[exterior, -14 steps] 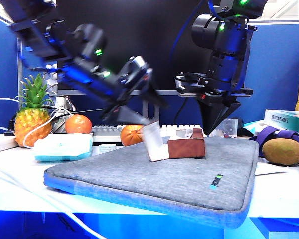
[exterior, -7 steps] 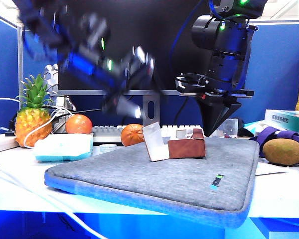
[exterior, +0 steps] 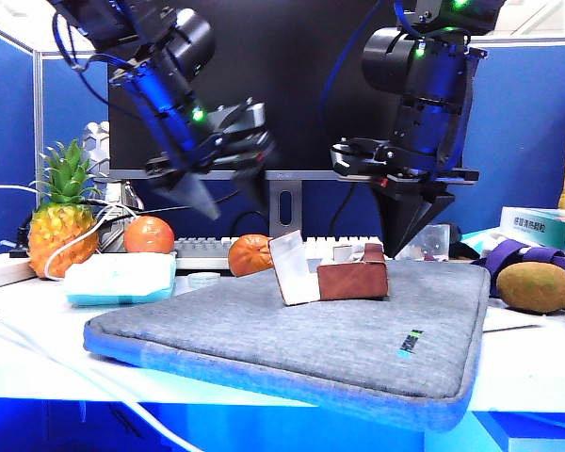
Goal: Close the glasses case.
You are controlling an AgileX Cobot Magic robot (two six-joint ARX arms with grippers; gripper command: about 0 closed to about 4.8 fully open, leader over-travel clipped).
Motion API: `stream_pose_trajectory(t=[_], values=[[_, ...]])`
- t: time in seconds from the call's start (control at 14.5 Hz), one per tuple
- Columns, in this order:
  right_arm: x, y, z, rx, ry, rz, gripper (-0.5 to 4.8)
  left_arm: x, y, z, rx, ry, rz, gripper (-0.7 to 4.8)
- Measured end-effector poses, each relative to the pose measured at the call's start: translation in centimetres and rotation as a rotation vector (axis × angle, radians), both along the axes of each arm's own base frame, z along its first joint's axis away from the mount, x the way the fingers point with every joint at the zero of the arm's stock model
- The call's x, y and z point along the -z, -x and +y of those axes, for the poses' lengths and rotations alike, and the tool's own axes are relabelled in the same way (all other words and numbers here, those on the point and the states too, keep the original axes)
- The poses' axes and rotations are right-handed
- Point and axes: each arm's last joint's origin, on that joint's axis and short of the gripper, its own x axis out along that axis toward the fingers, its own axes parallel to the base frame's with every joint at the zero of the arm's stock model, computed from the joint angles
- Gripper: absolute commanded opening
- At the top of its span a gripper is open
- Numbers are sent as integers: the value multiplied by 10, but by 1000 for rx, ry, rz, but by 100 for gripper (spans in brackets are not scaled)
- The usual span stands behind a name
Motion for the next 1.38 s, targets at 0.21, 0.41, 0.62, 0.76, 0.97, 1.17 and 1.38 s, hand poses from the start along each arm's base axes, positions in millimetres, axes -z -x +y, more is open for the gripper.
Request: stream_pose_trajectory(t=[0.21, 0.41, 0.62, 0.76, 0.97, 1.17, 1.38], values=[[-1, -1, 1, 0, -7, -15, -1, 4, 3, 0, 9, -16, 43, 479], [-1, -2, 1, 0, -8, -17, -1, 18, 3, -1, 57, 4, 127, 479], [-1, -1, 1, -1, -9, -17, -1, 20, 5, -4, 132, 79, 175, 479], [-1, -1, 1, -2, -11, -15, -1, 24, 6, -8, 161, 132, 215, 479], [-1, -1, 1, -2, -9, -12, -1, 36, 5, -15, 195, 164, 261, 479], [-1, -1, 1, -2, -9, -11, -1, 35, 7, -27, 236, 209, 247, 479], [0, 0, 0, -2, -6, -4, -1, 33, 8, -32, 241, 239, 244, 479]])
